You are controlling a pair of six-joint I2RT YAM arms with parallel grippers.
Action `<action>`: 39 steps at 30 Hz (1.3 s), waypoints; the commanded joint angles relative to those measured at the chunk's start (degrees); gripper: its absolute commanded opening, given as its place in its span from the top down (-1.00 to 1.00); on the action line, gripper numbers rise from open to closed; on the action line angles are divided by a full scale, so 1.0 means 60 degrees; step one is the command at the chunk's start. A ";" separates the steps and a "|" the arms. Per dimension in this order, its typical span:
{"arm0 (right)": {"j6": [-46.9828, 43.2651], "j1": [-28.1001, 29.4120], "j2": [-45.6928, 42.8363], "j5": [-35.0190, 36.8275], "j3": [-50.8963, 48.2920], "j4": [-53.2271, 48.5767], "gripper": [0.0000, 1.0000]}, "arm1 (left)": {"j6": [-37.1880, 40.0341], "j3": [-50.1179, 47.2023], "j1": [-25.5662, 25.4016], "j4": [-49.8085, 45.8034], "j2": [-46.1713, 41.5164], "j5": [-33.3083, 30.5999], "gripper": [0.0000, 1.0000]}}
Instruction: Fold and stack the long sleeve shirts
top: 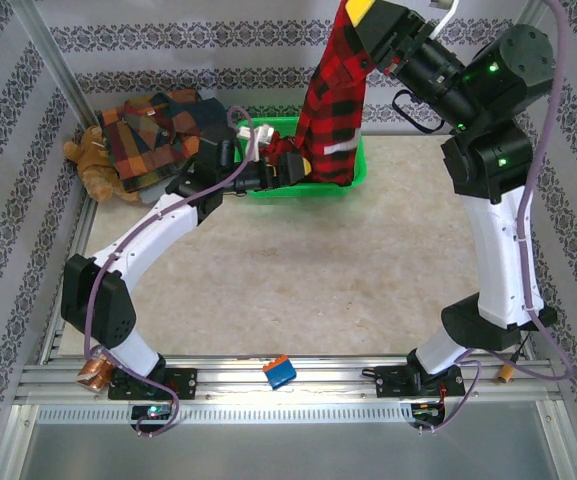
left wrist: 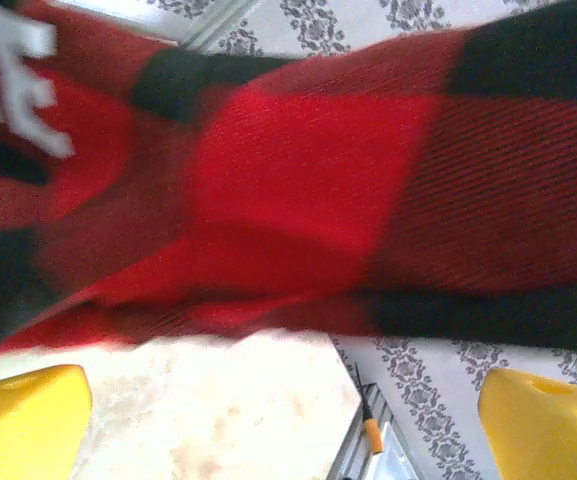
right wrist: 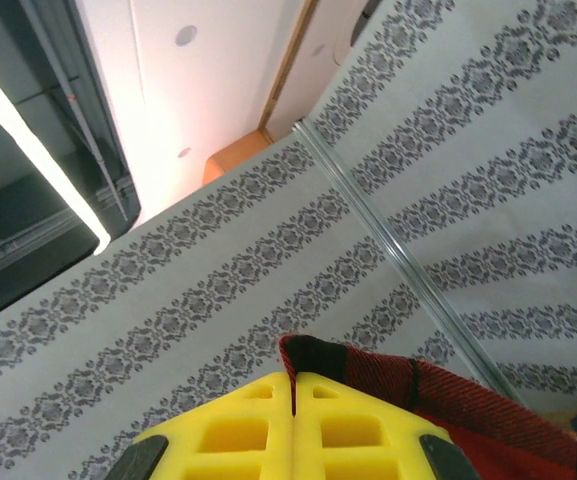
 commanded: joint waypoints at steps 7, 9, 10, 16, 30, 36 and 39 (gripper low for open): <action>0.0217 0.0005 0.0200 -0.0283 0.0226 0.0237 1.00 | 0.3762 0.2529 -0.0500 -0.4534 0.1126 -0.3954 -0.99; 0.0192 -0.0007 0.0215 -0.0285 0.0312 0.0179 1.00 | 0.4472 0.3009 -0.0634 -0.5106 0.1438 -0.4991 -0.99; 0.0192 -0.0017 0.0215 -0.0278 0.0352 0.0119 1.00 | 0.4698 0.3177 -0.0655 -0.5320 0.1560 -0.5388 -0.98; 0.0275 -0.0123 0.0200 -0.0357 0.0451 0.0060 1.00 | 0.5553 0.3061 -0.0758 -0.5004 0.1704 -0.6122 -0.90; -0.0043 -0.0714 -0.0602 -0.0254 -0.0670 -0.0158 1.00 | 0.6107 0.4809 -0.0093 -0.4295 0.2117 -0.7627 1.00; -0.0618 -0.2022 -0.2577 0.0735 -0.3848 -0.0095 1.00 | 0.6471 0.4820 0.0026 -0.3692 0.0515 -0.7714 1.00; -0.0601 -0.2810 -0.3337 0.0946 -0.5029 0.0236 1.00 | 0.6712 0.4805 0.0023 -0.3475 -0.0231 -0.7710 1.00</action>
